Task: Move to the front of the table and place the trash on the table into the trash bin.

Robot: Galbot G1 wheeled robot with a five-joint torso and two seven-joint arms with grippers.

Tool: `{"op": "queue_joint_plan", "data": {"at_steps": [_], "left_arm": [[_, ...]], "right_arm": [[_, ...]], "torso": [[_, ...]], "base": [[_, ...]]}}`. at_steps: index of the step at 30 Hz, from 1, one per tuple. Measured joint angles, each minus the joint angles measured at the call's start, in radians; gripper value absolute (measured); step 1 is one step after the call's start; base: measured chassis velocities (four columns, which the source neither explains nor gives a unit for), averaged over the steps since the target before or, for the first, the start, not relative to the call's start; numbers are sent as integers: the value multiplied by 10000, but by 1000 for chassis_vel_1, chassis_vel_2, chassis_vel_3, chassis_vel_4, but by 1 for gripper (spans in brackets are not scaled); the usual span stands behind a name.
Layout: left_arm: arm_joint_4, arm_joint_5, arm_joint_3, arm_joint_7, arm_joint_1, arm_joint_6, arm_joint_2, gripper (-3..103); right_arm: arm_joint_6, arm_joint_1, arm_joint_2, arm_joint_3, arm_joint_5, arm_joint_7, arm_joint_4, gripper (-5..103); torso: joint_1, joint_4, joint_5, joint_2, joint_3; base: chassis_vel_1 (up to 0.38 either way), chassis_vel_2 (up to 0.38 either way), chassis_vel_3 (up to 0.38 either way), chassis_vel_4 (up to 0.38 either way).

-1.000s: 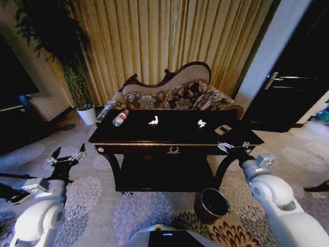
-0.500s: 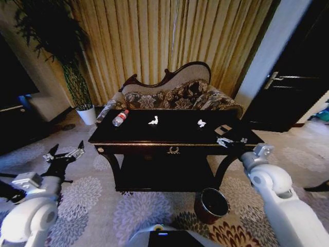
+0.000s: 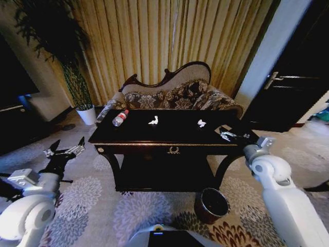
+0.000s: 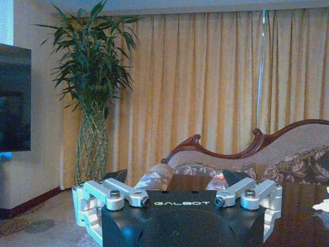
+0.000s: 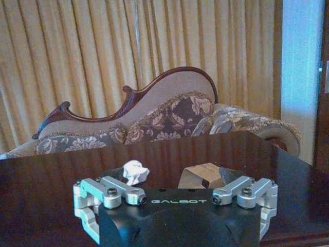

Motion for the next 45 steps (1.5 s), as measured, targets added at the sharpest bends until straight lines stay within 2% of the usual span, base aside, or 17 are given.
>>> {"op": "queue_joint_plan", "data": {"at_steps": [21, 38, 45], "left_arm": [[-301, 43, -49, 6, 223, -24, -275, 100], [-385, 43, -41, 34, 232, -67, -368, 100], [-289, 68, -91, 262, 248, -270, -405, 100]], "right_arm": [[41, 1952, -29, -1388, -1058, 257, -2060, 100], [301, 2286, 82, -1627, -1856, 321, -3075, 100], [463, 2592, 104, -1732, -2187, 319, -3608, 100]], "torso": [[0, 1, 0, 0, 0], [0, 0, 0, 0, 0], [0, 0, 0, 0, 0]], "base": [[0, 0, 0, 0], [0, 0, 0, 0], [0, 0, 0, 0]]}}
